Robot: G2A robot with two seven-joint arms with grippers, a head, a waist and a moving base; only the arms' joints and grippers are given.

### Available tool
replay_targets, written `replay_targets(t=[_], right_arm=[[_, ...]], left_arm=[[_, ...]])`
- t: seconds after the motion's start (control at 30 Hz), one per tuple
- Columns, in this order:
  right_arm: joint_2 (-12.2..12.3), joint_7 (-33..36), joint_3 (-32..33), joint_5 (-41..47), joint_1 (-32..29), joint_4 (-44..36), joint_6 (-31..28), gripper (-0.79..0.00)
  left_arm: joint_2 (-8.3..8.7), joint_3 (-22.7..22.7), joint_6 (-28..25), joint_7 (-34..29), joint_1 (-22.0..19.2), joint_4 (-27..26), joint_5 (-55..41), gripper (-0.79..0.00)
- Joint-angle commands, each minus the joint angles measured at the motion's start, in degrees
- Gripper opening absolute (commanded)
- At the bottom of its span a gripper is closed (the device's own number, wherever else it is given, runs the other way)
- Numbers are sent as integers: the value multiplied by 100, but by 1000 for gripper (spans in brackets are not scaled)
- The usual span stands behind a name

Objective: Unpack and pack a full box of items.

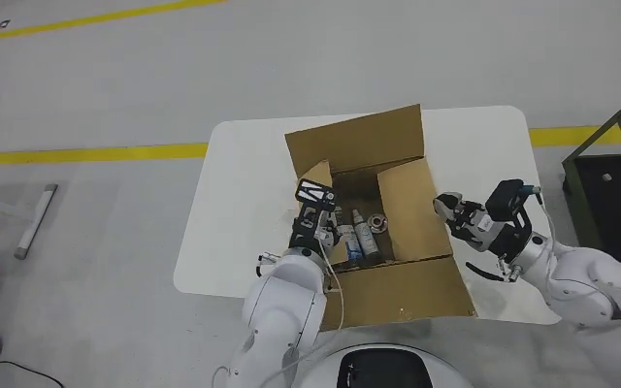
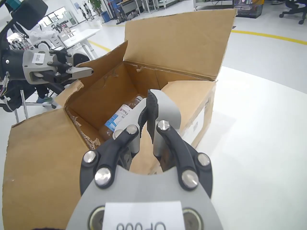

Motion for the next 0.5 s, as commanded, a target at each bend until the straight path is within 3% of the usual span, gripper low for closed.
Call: replay_targets(t=[0.0, 0.47], right_arm=[[-17, 44, -83, 14, 83, 61, -4, -785], [-94, 130, -243, -10, 283, 274, -8, -785]], left_arm=[[2, -110, 6, 12, -47, 16, 33, 0], [94, -1048, -407, 1, -131, 9, 536, 0]])
